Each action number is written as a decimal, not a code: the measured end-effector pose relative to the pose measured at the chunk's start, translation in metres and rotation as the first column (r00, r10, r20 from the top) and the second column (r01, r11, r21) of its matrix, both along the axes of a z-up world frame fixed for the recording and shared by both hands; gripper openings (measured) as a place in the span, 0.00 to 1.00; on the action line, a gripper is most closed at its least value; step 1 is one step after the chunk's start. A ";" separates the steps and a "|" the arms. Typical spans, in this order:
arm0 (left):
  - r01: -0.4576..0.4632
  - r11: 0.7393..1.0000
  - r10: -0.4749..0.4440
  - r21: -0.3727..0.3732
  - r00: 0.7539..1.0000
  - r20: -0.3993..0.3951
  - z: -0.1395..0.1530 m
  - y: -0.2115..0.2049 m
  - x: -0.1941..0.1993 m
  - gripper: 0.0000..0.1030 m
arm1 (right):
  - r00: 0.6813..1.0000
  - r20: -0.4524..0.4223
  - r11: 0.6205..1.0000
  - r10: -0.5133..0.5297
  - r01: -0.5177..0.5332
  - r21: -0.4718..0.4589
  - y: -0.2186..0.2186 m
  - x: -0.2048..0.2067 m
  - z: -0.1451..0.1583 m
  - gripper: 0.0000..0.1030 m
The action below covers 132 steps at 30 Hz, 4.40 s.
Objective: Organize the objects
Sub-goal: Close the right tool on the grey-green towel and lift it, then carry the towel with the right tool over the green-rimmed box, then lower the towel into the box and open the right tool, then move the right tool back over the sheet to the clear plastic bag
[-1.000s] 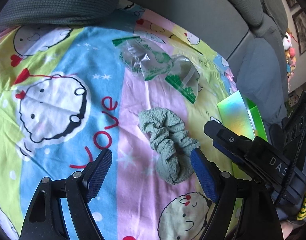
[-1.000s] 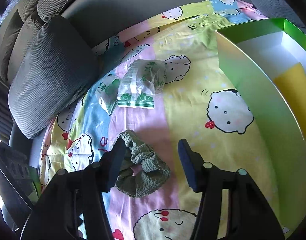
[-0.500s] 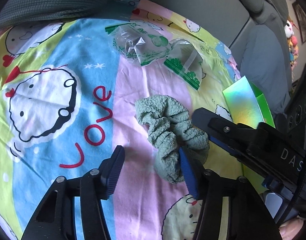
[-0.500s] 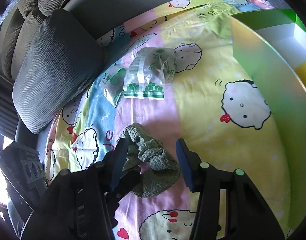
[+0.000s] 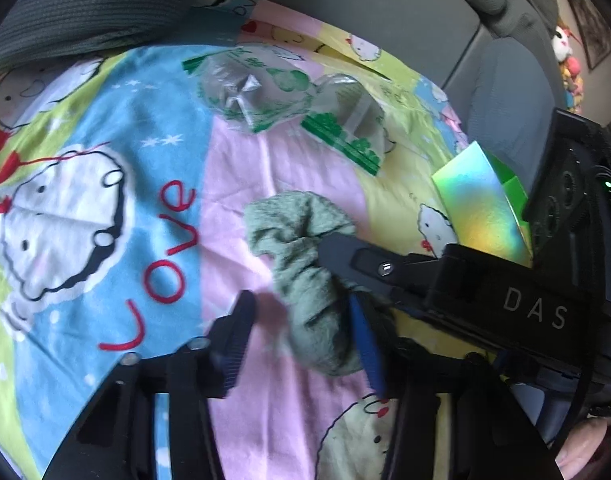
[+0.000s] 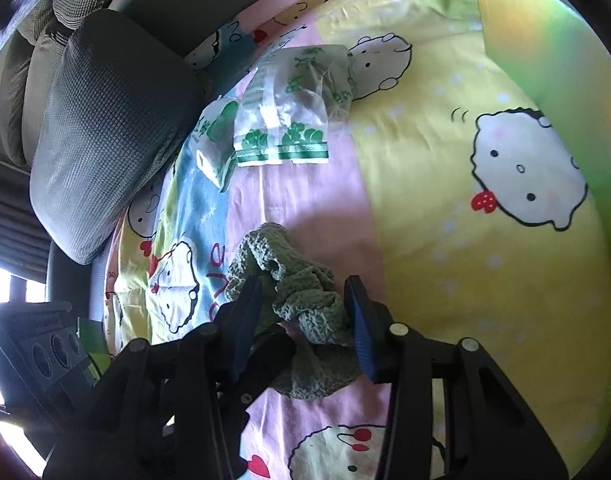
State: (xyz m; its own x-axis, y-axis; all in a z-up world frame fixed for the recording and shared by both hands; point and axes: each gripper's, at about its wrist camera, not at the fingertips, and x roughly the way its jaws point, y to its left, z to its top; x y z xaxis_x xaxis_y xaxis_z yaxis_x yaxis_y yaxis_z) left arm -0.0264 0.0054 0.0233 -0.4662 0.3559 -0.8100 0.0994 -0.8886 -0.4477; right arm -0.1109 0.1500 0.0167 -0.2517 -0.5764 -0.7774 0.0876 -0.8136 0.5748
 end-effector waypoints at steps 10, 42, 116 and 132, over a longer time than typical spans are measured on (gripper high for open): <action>0.003 1.000 -0.004 -0.016 0.998 -0.057 0.010 0.002 0.000 0.38 | 0.998 0.060 0.995 0.025 -0.019 -0.101 -0.005 0.003 -0.005 0.29; 0.007 0.990 -0.053 -0.143 0.945 -0.323 0.089 0.040 0.037 0.38 | 0.982 -0.188 0.976 0.016 -0.056 -0.212 0.031 0.034 0.070 0.32; 0.498 0.867 -0.476 -0.024 0.813 -0.337 0.103 0.237 0.032 0.38 | 0.793 -0.350 0.824 -0.499 0.559 0.092 0.229 0.107 0.113 0.45; 0.246 0.951 -0.300 -0.187 0.882 -0.365 0.130 0.153 0.049 0.65 | 0.781 -0.437 0.871 -0.446 0.492 -0.008 0.191 0.112 0.139 0.71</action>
